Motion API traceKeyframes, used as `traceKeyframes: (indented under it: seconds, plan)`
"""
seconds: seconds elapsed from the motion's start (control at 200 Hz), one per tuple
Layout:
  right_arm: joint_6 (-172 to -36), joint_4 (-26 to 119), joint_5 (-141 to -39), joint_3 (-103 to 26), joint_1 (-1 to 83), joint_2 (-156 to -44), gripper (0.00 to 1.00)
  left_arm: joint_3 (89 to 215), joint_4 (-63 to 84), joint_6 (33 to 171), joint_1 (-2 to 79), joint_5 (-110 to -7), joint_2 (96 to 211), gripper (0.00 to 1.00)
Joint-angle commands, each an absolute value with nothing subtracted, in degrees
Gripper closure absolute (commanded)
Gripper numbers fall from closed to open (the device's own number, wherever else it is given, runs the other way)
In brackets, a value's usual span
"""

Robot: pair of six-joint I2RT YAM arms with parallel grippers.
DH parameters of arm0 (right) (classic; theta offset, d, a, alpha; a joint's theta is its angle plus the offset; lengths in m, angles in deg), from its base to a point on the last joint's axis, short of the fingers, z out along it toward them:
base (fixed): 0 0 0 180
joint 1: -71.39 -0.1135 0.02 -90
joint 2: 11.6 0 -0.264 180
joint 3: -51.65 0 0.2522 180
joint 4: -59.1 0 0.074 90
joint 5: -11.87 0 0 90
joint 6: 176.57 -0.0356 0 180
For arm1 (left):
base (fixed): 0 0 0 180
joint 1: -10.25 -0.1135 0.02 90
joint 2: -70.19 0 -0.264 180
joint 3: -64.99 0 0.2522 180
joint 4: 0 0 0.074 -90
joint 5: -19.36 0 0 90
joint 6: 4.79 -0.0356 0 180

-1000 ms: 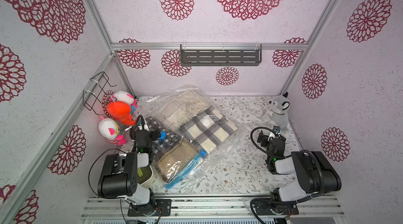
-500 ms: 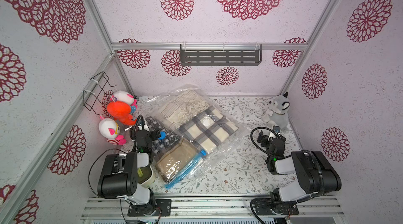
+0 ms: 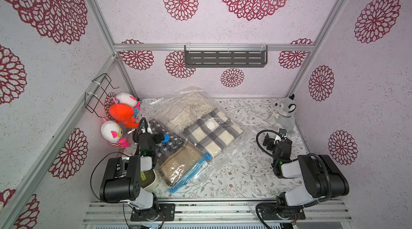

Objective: Take the scarf out of the vacuum bag
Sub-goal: Open the vacuum bag at the center of the board.

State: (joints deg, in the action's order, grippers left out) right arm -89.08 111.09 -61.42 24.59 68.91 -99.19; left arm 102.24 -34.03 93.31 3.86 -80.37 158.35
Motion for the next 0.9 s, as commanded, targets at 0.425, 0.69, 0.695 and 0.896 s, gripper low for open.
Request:
traceKeyframes:
  seconds: [0.425,0.69,0.695,0.896]
  plan:
    - [-118.93,74.40,-69.63,19.47,68.85,-60.28,0.01,113.86,-11.49,113.17,6.48,-63.15,131.82,0.02]
    - [-115.10,68.89,-90.16,23.84,68.96,-48.59,0.03,116.38,-36.90,134.75,7.25,-27.51,142.81,0.02]
    - [-115.12,68.58,-90.21,23.79,68.94,-48.51,0.03,116.37,-36.79,134.67,7.39,-27.63,142.80,0.02]
    - [-116.35,65.31,-97.66,21.49,68.44,-54.59,0.06,123.48,0.47,108.51,23.36,-56.61,138.21,0.02]
